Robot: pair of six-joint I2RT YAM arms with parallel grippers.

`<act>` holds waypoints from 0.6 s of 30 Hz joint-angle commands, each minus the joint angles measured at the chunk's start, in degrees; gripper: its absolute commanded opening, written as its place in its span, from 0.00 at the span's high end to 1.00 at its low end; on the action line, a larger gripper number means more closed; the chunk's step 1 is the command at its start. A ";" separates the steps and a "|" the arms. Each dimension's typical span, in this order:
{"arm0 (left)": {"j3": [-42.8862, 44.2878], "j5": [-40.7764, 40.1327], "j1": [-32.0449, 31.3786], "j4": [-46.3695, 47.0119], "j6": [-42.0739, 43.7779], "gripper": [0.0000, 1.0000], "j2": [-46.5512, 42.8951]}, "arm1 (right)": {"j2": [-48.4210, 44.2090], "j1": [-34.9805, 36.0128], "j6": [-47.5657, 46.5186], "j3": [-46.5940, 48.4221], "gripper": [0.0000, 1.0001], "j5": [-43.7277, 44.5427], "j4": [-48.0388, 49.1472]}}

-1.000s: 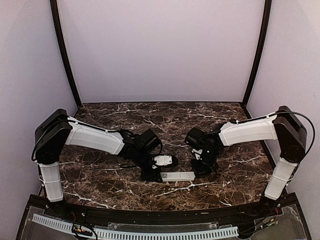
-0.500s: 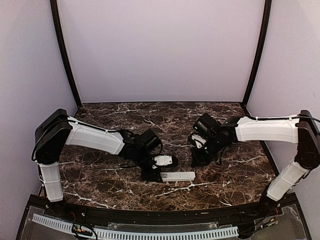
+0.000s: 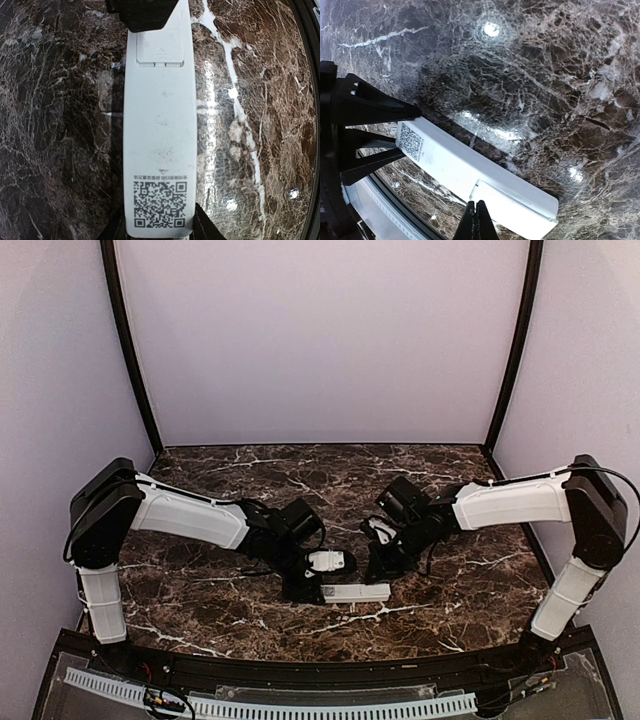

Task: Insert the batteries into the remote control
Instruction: Adjust the battery cover on the remote control without the battery cover.

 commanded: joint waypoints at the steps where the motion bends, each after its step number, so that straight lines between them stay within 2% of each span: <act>1: -0.13 -0.21 -0.66 -3.40 0.70 0.65 1.82 | 2.52 0.17 -0.02 -2.89 1.00 -0.58 1.95; 9: -0.13 -0.32 -0.74 -3.44 0.70 0.65 1.83 | 4.66 0.15 0.46 -4.98 1.00 0.63 1.84; 18: -0.21 -0.40 -0.70 -3.50 0.87 0.65 1.90 | -0.79 0.11 -0.10 0.15 1.00 -1.70 -0.83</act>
